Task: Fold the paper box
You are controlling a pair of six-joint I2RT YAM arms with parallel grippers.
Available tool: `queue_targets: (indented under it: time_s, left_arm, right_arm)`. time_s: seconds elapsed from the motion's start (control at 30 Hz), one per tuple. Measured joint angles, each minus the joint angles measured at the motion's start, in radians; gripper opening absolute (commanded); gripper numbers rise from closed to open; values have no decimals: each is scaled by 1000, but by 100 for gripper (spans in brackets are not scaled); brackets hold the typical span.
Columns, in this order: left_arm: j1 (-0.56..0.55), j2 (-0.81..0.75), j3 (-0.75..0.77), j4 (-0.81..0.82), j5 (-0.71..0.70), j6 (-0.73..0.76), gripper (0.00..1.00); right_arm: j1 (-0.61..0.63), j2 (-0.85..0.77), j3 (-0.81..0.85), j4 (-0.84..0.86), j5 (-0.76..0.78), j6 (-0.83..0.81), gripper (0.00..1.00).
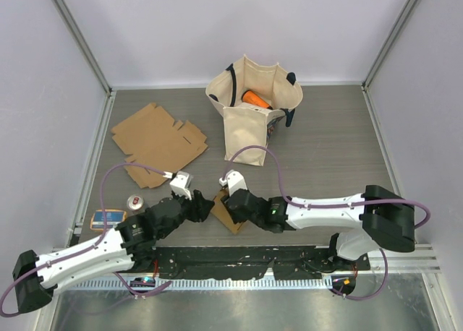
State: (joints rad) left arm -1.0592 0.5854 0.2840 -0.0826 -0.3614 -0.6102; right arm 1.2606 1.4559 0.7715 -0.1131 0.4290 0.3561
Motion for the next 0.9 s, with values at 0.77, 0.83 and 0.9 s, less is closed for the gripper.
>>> queue_targets:
  time_s: [0.77,0.83,0.9]
  left_arm:
    - [0,326,0,-15,125,-172,18]
    - [0,325,0,-3,127,-172,18]
    - [0,319,0,5,128,-174,19]
  right_arm:
    - [-179,-107,-204,122,-220,156,81]
    - [-222,-155,-231,117,-290,159,81]
    - [-258,-185,-242,121,-353,166,81]
